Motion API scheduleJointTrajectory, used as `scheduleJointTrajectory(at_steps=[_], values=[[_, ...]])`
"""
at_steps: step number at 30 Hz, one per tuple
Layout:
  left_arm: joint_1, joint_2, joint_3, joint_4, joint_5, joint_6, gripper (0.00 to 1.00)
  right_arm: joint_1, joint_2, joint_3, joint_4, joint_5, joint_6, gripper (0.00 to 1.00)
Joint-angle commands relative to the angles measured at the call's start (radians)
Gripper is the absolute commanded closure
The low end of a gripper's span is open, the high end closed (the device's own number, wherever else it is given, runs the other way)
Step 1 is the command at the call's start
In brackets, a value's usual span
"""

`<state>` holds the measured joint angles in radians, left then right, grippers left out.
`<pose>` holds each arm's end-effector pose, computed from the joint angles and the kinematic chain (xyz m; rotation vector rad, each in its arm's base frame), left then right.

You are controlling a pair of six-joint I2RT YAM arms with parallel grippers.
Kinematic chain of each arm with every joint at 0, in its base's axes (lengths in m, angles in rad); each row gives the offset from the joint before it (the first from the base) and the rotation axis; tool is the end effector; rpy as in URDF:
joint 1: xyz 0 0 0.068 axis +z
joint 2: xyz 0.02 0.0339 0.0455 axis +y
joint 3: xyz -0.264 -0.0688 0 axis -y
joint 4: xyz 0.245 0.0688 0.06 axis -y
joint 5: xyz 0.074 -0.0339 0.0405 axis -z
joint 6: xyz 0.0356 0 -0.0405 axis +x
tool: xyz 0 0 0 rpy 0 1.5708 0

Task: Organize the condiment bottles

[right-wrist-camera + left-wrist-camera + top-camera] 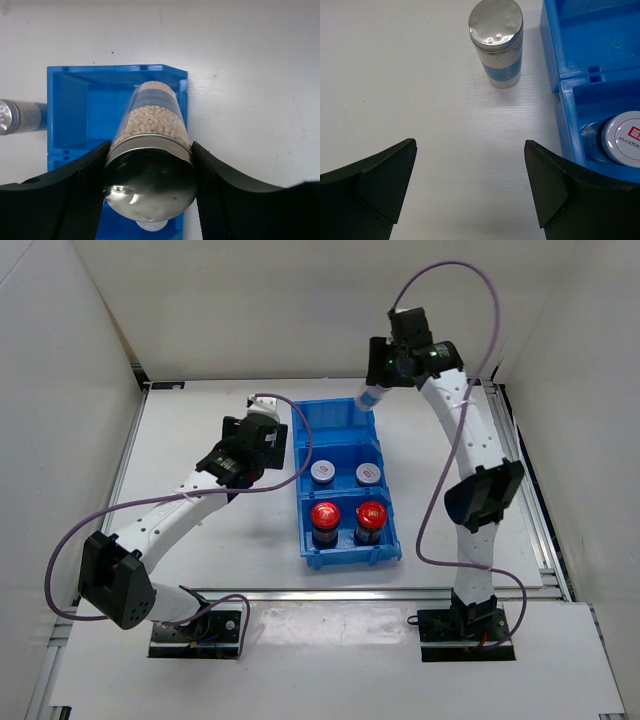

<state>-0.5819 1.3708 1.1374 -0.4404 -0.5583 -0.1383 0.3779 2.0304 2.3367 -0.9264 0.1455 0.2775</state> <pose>0.2620 -0.1498 0.3089 0.1807 2.1280 0.2088 0.4123 0.1581 0.4177 -0.0278 2.1911 0.2117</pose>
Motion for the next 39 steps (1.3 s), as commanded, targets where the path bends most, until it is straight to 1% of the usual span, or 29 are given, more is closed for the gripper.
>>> scheduleJointTrajectory(at_steps=[1, 5, 8, 11, 14, 15, 16, 18, 19, 20, 21, 22, 25, 26, 28, 29, 30, 31, 32, 33, 34, 35, 36, 37, 38, 39], values=[[-0.001, -0.004, 0.039, 0.005, -0.015, 0.009, 0.01, 0.032, 0.112, 0.104, -0.005, -0.075, -0.041, 1.0], [-0.001, -0.004, 0.039, 0.005, -0.015, 0.009, 0.01, 0.053, 0.172, 0.115, -0.019, -0.106, -0.052, 1.0], [-0.001, -0.004, 0.039, 0.005, -0.015, 0.009, 0.01, 0.053, 0.202, 0.101, -0.019, -0.097, -0.052, 0.98], [-0.001, -0.004, 0.039, 0.005, -0.015, 0.009, 0.01, 0.053, 0.238, 0.092, -0.028, -0.096, -0.052, 0.94], [-0.001, -0.004, 0.048, 0.005, -0.025, 0.009, 0.01, 0.062, 0.26, 0.081, -0.028, -0.106, -0.052, 0.77], [-0.001, -0.004, 0.048, 0.005, -0.025, 0.009, 0.01, 0.062, 0.26, 0.081, -0.028, -0.106, -0.052, 0.68], [-0.001, -0.004, 0.048, 0.005, -0.025, 0.009, 0.01, 0.062, 0.26, 0.07, -0.028, -0.106, -0.052, 0.51], [-0.001, 0.005, 0.048, 0.005, -0.025, 0.009, 0.01, 0.062, 0.26, 0.07, -0.028, -0.106, -0.061, 0.44], [-0.001, 0.005, 0.048, 0.005, -0.025, 0.009, 0.01, 0.062, 0.26, 0.07, -0.028, -0.094, -0.061, 0.29], [-0.001, 0.005, 0.048, 0.005, -0.025, 0.019, 0.01, 0.062, 0.249, 0.07, -0.028, -0.08, -0.061, 0.17], [-0.001, 0.014, 0.048, 0.005, -0.025, 0.019, 0.01, 0.062, 0.228, 0.07, -0.028, -0.048, -0.061, 0.0], [-0.001, 0.014, 0.048, 0.005, -0.025, 0.019, 0.01, 0.062, 0.214, 0.07, -0.028, -0.047, -0.061, 0.0], [-0.001, 0.037, 0.048, 0.005, -0.025, 0.019, 0.01, 0.062, 0.124, 0.059, -0.04, 0.098, -0.061, 0.0], [-0.001, 0.048, 0.048, 0.005, -0.035, 0.019, 0.01, 0.062, 0.044, 0.009, -0.04, 0.164, -0.04, 0.0], [-0.001, 0.059, 0.059, -0.006, -0.046, 0.019, 0.01, 0.049, -0.062, -0.084, -0.028, 0.26, -0.028, 0.0], [-0.001, 0.069, 0.059, -0.006, -0.046, 0.006, 0.01, 0.033, -0.187, -0.146, 0.012, 0.261, -0.027, 0.0], [-0.001, 0.07, 0.059, -0.015, -0.046, -0.004, 0.01, 0.024, -0.255, -0.286, 0.036, 0.261, -0.015, 0.0], [-0.001, 0.07, 0.07, -0.015, -0.046, -0.004, 0.01, 0.012, -0.321, -0.353, 0.055, 0.231, -0.015, 0.0], [-0.001, 0.079, 0.07, -0.015, -0.019, -0.004, 0.01, 0.012, -0.443, -0.417, 0.076, 0.208, -0.015, 0.0], [-0.001, 0.079, 0.07, -0.015, -0.005, -0.004, 0.01, 0.012, -0.502, -0.477, 0.077, 0.148, -0.015, 0.0], [-0.001, 0.079, 0.07, -0.015, 0.017, -0.017, 0.01, 0.012, -0.559, -0.591, 0.086, 0.109, -0.015, 0.0], [0.008, 0.088, 0.07, -0.015, 0.03, -0.027, 0.01, 0.012, -0.66, -0.649, 0.086, 0.068, -0.015, 0.0], [0.008, 0.088, 0.082, -0.015, 0.044, -0.036, 0.01, 0.012, -0.709, -0.706, 0.086, 0.024, -0.015, 0.0], [0.019, 0.117, 0.082, -0.015, 0.073, -0.05, 0.01, 0.012, -0.793, -0.762, 0.086, -0.053, -0.026, 0.0], [0.034, 0.129, 0.102, -0.026, 0.084, -0.063, 0.01, 0.021, -0.832, -0.874, 0.086, -0.078, -0.026, 0.0], [0.034, 0.143, 0.119, -0.04, 0.095, -0.075, 0.01, 0.021, -0.867, -0.926, 0.065, -0.092, -0.026, 0.0]])
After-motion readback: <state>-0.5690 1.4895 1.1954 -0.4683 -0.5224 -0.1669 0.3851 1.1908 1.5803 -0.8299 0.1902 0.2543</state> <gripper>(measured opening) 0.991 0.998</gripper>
